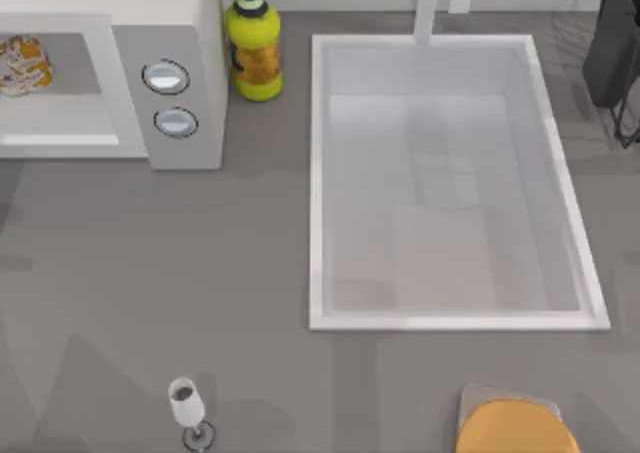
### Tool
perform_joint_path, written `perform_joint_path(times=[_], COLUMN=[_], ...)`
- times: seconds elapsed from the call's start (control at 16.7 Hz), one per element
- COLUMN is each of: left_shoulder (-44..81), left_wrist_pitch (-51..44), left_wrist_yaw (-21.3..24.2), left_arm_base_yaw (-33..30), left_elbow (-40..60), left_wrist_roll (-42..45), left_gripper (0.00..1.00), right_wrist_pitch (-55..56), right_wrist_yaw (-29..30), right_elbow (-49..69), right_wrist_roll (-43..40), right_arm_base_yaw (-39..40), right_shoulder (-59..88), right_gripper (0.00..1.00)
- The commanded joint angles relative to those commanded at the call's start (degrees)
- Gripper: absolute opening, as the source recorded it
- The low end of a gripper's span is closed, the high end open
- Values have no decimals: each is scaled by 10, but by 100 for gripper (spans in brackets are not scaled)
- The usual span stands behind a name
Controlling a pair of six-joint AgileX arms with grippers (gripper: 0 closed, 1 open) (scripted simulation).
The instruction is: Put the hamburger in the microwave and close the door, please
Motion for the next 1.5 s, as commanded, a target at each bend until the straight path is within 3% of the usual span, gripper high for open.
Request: perform_joint_path(times=[0.42,0.72,1.2,1.5], left_shoulder=[320,459,477,503], left_wrist_pitch=[-170,-251,-251,-146], left_wrist_yaw=[125,185,192,192], left_arm_base_yaw=[203,286,293,294], left_elbow=[282,394,396,329], left_wrist_roll=[173,238,245,247], left_gripper=[0,0,0,0], right_wrist_pitch=[0,0,0,0], right_wrist_yaw=[0,0,0,0], right_elbow=[0,0,0,0], right_wrist_roll=[0,0,0,0], right_arm_base_yaw=[0,0,0,0], right_shoulder=[0,0,0,0], right_gripper=[100,100,100,100])
